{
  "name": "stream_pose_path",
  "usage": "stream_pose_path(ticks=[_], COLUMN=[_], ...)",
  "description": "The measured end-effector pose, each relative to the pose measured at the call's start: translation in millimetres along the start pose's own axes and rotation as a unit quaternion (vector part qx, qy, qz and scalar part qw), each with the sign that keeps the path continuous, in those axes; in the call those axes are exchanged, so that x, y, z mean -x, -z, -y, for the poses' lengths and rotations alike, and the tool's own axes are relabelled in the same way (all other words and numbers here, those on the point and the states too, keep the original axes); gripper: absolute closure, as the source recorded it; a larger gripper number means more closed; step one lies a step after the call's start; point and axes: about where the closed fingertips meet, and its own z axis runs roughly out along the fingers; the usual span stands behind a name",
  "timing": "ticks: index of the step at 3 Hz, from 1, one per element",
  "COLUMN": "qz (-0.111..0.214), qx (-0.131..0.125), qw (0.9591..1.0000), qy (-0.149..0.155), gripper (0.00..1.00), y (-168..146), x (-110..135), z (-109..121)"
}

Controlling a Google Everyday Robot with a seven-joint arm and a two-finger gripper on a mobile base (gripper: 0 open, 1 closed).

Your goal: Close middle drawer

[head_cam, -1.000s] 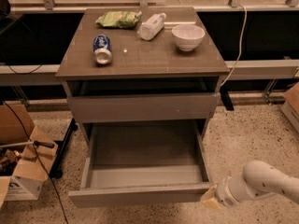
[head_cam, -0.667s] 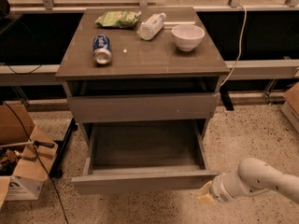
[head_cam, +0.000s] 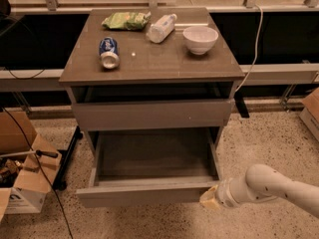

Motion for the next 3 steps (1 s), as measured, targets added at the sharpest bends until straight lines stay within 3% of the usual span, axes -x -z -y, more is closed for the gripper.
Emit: stream_pose_path(ticks=[1,2,3], qz=[0.023,0.023,0.052], qx=[-0.002,-0.002,0.012], qw=[0.9991,0.9991,0.9967], qy=[0.035,0.035,0.061], gripper=[1.0,1.0,1.0], y=[-22,-22,-49], x=[35,35,74], z=[15,14,37])
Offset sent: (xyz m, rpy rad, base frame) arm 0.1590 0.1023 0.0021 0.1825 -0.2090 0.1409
